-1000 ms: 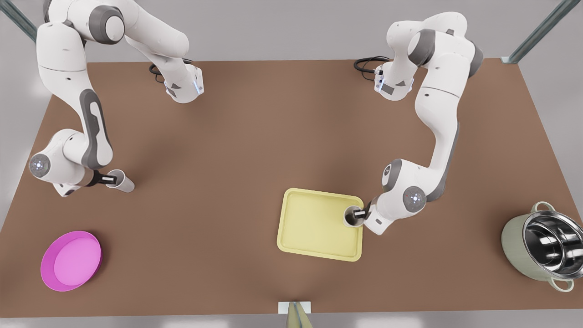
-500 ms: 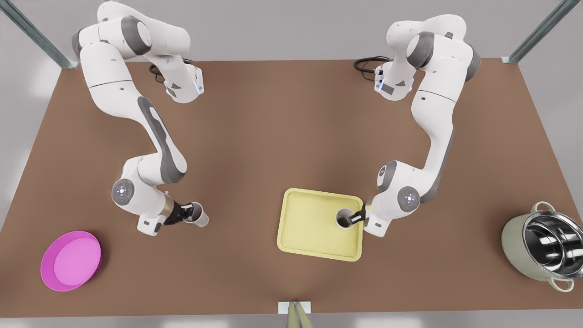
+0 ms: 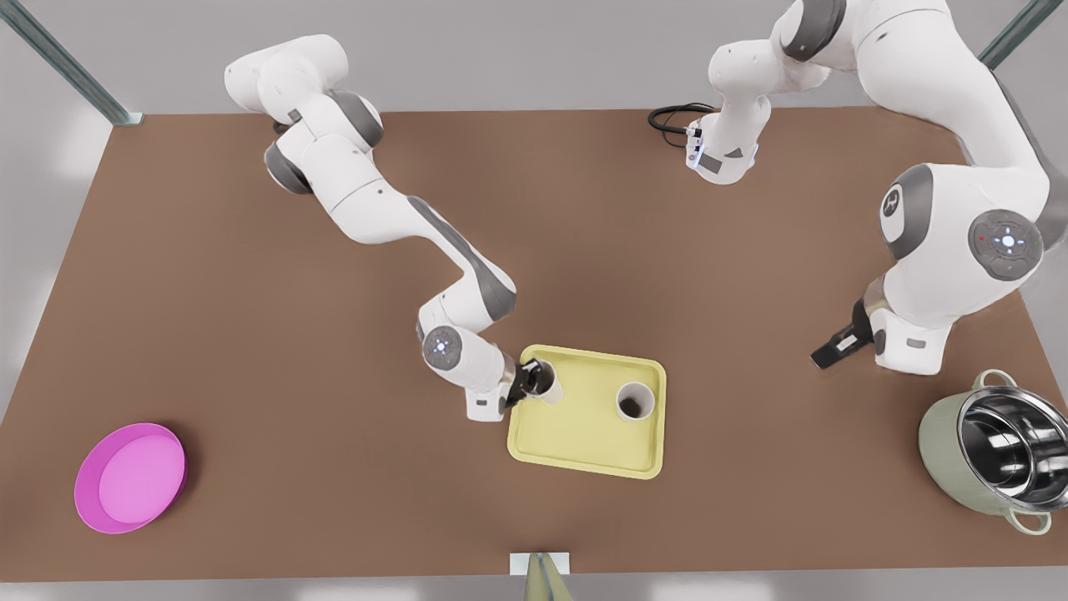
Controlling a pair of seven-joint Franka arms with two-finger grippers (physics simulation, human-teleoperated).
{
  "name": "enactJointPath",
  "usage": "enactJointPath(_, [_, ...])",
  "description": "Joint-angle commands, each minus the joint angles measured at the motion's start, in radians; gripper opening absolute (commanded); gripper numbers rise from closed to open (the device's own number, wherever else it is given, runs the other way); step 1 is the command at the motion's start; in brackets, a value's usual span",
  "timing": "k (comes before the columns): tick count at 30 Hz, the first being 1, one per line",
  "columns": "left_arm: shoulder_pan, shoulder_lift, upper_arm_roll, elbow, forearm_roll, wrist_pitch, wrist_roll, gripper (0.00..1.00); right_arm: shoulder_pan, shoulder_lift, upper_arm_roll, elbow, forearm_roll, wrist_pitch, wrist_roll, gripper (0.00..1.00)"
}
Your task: Use both arms to respectively pick up the white IKEA cups from the middle-left and middle-right positions, then place the white IKEA cups onto the middle-middle tray, ensuring that the cups remain upright and do not tip over
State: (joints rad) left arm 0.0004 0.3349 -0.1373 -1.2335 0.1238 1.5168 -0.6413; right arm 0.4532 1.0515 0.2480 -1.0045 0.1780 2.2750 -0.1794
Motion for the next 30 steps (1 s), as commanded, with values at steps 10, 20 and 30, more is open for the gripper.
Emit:
enactJointPath(10, [-0.017,-0.051,0.053,-0.055,-0.053,-0.264,0.677,1.0,0.012,0.033,-0.007,0.007,-0.003,0.011,0.204,1.0])
enactJointPath(20, [-0.016,-0.048,0.053,-0.055,-0.056,-0.264,0.681,1.0,0.01,0.007,-0.003,0.012,-0.002,-0.002,0.205,1.0])
enactJointPath(30, [-0.014,-0.042,0.053,-0.055,-0.066,-0.264,0.68,1.0,-0.215,-0.261,-0.254,-0.149,-0.32,-0.693,0.195,1.0])
